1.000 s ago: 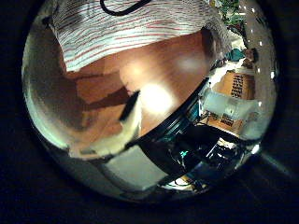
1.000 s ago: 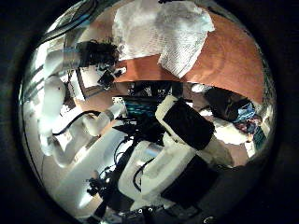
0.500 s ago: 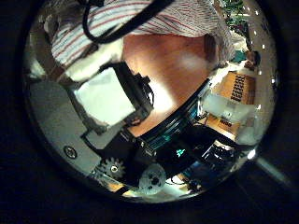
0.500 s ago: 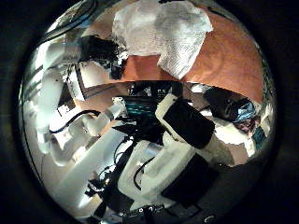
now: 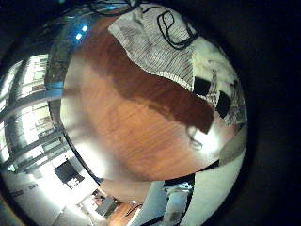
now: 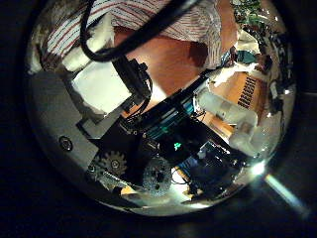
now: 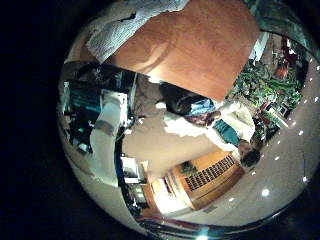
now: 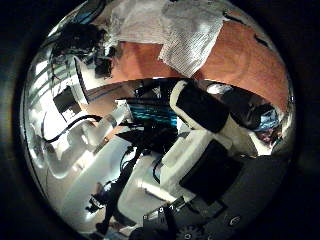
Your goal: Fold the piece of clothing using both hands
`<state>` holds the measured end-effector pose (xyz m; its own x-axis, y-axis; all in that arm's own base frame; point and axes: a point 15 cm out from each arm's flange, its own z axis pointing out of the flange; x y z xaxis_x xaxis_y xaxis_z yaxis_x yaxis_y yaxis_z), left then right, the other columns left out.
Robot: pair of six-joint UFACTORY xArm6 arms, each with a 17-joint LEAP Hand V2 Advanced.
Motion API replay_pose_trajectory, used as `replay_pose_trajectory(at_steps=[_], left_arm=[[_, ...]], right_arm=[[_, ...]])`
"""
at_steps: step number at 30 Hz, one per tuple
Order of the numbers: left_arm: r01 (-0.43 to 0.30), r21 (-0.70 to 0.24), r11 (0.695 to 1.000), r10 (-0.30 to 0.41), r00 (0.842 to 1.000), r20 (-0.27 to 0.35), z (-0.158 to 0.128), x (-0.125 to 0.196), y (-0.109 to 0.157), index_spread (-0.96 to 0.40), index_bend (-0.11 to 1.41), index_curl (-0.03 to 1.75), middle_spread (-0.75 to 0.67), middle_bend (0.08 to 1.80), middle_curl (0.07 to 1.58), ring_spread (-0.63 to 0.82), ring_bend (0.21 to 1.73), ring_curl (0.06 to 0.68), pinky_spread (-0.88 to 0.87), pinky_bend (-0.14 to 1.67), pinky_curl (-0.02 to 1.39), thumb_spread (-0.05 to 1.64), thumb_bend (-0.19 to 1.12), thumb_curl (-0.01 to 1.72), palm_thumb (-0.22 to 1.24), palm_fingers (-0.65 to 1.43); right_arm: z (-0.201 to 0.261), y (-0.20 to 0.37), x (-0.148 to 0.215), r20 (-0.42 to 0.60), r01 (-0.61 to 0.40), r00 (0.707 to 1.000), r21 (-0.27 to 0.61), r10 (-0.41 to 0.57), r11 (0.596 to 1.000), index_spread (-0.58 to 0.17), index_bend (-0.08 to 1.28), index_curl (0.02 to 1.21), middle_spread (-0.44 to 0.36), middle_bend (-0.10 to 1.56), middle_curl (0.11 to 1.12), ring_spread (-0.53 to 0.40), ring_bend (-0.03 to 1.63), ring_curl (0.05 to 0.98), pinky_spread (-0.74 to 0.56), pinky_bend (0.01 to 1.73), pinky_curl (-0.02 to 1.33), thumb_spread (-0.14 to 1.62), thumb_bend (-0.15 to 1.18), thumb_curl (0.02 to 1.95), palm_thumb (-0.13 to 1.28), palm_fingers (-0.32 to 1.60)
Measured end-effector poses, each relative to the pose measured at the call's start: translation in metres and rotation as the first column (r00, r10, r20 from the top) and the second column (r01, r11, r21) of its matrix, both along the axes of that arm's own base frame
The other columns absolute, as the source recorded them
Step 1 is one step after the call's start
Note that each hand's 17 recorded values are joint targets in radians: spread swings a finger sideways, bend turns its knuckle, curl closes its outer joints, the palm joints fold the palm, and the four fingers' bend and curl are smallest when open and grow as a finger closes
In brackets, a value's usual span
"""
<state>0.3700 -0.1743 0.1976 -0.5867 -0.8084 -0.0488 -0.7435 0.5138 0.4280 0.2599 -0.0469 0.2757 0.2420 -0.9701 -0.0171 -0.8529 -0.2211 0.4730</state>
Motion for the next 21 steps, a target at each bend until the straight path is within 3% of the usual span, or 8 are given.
replay_pose_trajectory(at_steps=[4, 8, 15, 21], left_arm=[[-0.008, 0.017, 1.0, 0.009, 0.999, -0.045, 0.005, 0.002, 0.002, -0.69, 0.55, 1.01, -0.54, 0.99, 0.86, -0.46, 1.3, 0.526, -0.67, 0.95, 0.69, 1.06, -0.01, 0.6, 0.74, 0.99], [-0.015, 0.033, 0.999, 0.017, 0.997, -0.074, 0.013, 0.005, 0.003, -0.7, 0.53, 1.06, -0.55, 1.0, 0.87, -0.46, 1.31, 0.529, -0.67, 0.94, 0.7, 1.07, -0.01, 0.61, 0.74, 0.98], [-0.026, 0.037, 0.999, 0.031, 0.991, -0.13, 0.022, 0.009, 0.009, -0.72, 0.5, 1.14, -0.55, 1.0, 0.89, -0.46, 1.32, 0.534, -0.68, 0.94, 0.73, 1.08, -0.01, 0.63, 0.73, 0.97], [-0.038, 0.001, 0.999, 0.038, 0.985, -0.167, 0.025, 0.005, 0.007, -0.72, 0.47, 1.19, -0.56, 1.0, 0.9, -0.45, 1.33, 0.537, -0.68, 0.91, 0.75, 1.09, -0.01, 0.63, 0.72, 0.95]], right_arm=[[-0.03, 0.009, -0.004, 0.009, -0.029, 1.0, 0.0, 0.029, 1.0, -0.297, 0.18, 0.33, -0.148, 0.45, 0.48, -0.219, 0.84, 0.307, -0.07, 0.63, 0.15, 1.2, -0.04, 0.31, 0.51, 0.34], [-0.048, 0.016, -0.009, 0.023, 0.002, 1.0, -0.03, -0.002, 1.0, -0.23, 0.16, 0.33, -0.093, 0.4, 0.47, -0.16, 0.81, 0.3, 0.01, 0.66, 0.15, 1.14, -0.05, 0.29, 0.39, 0.25], [-0.075, 0.033, -0.012, 0.066, 0.054, 0.997, -0.091, -0.048, 0.994, -0.143, 0.15, 0.32, 0.001, 0.37, 0.45, -0.085, 0.81, 0.299, 0.1, 0.7, 0.16, 1.06, -0.04, 0.28, 0.26, 0.19], [-0.091, 0.044, -0.016, 0.109, 0.102, 0.99, -0.132, -0.088, 0.986, -0.112, 0.16, 0.31, 0.036, 0.39, 0.45, -0.079, 0.86, 0.313, 0.13, 0.69, 0.16, 1.03, -0.03, 0.28, 0.23, 0.22]])
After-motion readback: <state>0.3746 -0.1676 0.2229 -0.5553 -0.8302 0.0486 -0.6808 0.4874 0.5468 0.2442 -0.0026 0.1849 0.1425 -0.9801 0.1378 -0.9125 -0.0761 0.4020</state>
